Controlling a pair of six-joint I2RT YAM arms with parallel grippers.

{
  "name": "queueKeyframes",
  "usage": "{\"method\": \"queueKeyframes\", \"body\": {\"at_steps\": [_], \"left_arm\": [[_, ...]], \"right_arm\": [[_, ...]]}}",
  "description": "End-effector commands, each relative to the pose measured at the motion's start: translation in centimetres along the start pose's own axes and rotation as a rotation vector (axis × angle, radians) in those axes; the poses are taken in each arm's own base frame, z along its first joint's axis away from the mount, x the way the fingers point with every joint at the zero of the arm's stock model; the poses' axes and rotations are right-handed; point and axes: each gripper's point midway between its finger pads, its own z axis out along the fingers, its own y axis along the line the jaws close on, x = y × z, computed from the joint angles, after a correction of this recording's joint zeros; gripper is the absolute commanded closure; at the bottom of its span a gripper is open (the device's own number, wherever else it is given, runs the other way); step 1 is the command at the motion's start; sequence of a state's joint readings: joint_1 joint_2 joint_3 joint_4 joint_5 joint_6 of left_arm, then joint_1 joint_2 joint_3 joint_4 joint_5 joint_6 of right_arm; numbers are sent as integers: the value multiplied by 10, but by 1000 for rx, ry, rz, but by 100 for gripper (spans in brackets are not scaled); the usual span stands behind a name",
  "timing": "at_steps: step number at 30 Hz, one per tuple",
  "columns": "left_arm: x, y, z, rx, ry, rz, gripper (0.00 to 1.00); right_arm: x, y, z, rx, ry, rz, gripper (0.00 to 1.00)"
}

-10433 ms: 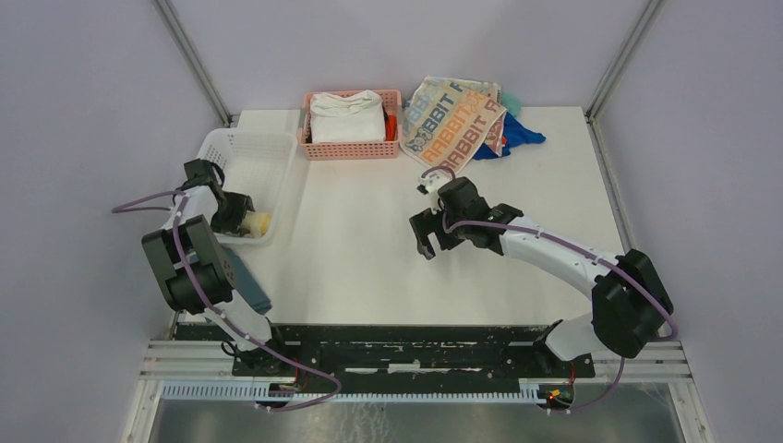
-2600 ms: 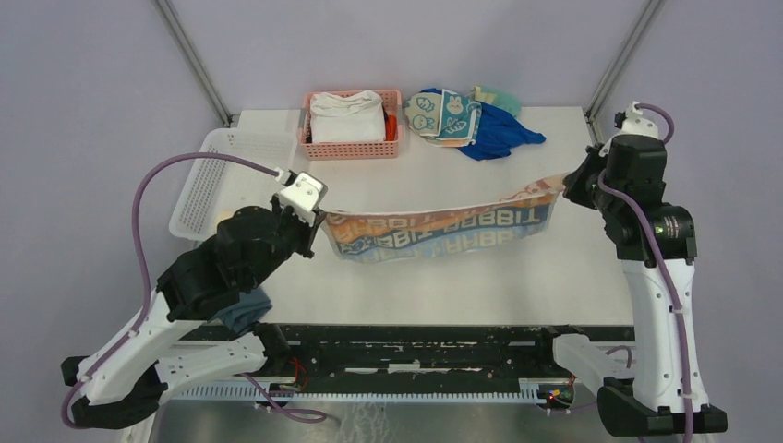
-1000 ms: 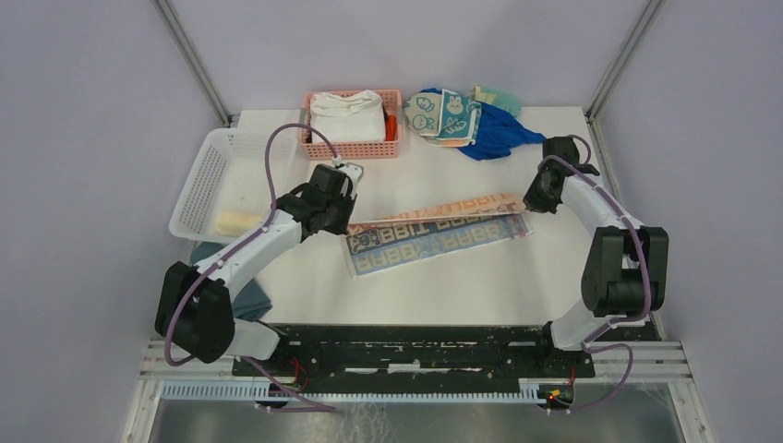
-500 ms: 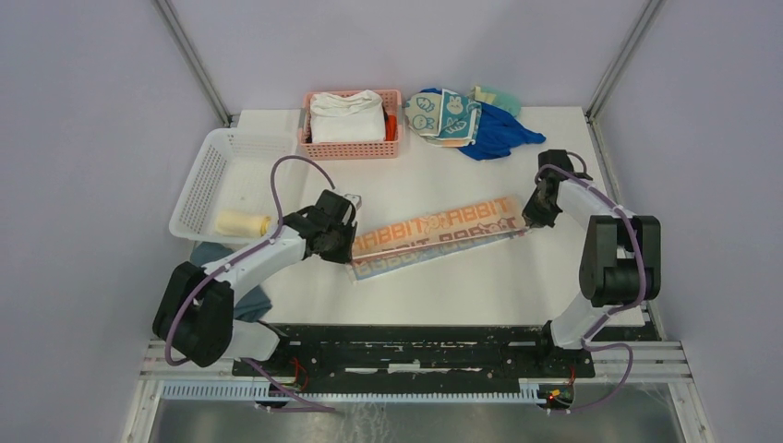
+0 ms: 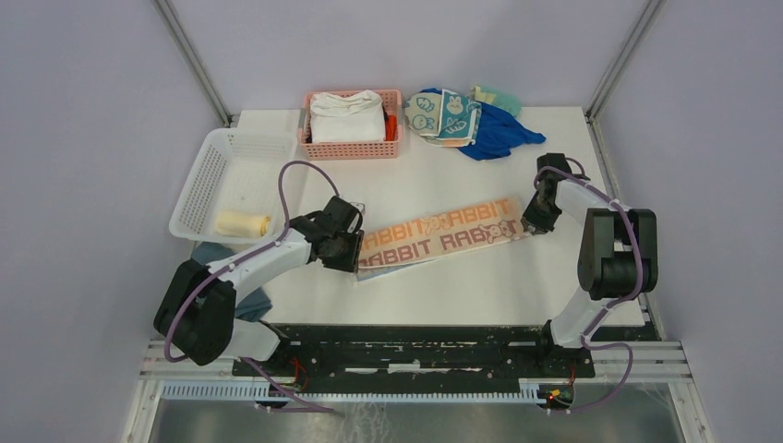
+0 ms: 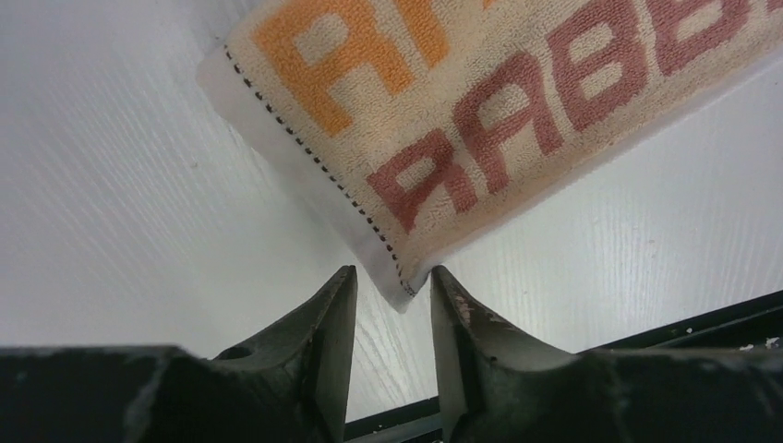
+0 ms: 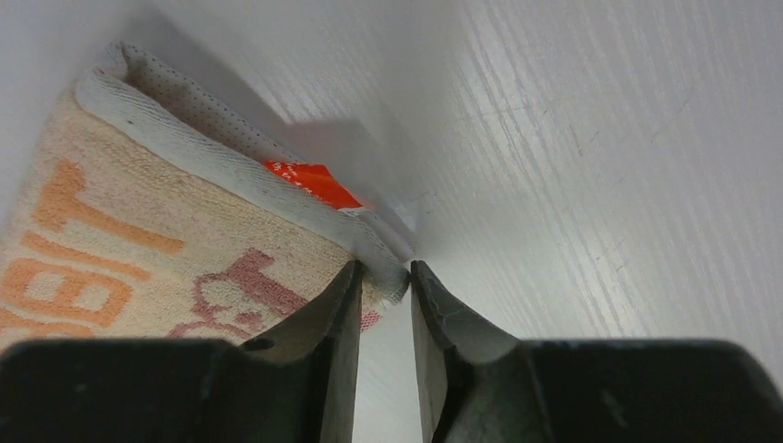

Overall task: Roll the towels
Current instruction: Fold the towel at the center of the board.

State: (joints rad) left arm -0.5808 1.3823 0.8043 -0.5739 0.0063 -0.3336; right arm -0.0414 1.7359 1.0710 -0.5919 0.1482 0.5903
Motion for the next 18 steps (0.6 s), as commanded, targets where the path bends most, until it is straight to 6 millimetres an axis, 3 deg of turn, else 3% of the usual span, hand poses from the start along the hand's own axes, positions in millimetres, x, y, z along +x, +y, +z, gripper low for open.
{"method": "queueKeyframes", "body": {"at_steps": [1, 3, 5, 11, 14, 18], "left_arm": [[-10, 0, -18, -24, -47, -63, 53], [-15, -1, -28, -22, -69, -79, 49], [-20, -4, -39, -10, -94, -88, 37], [-33, -22, -71, 103, -187, -124, 34], [-46, -28, -74, 134, -254, -172, 34], [-56, -23, -64, 109, -275, -258, 36]], "right_arm": [[-23, 2, -22, -13, -80, 13, 64], [-29, 0, -33, -13, -112, 12, 58], [-35, -3, -45, -8, -146, 14, 53], [-48, -4, -70, -32, -225, 9, 47], [-53, 20, -74, -165, -246, -13, 47], [-51, 51, -69, -317, -212, -49, 46]]}}
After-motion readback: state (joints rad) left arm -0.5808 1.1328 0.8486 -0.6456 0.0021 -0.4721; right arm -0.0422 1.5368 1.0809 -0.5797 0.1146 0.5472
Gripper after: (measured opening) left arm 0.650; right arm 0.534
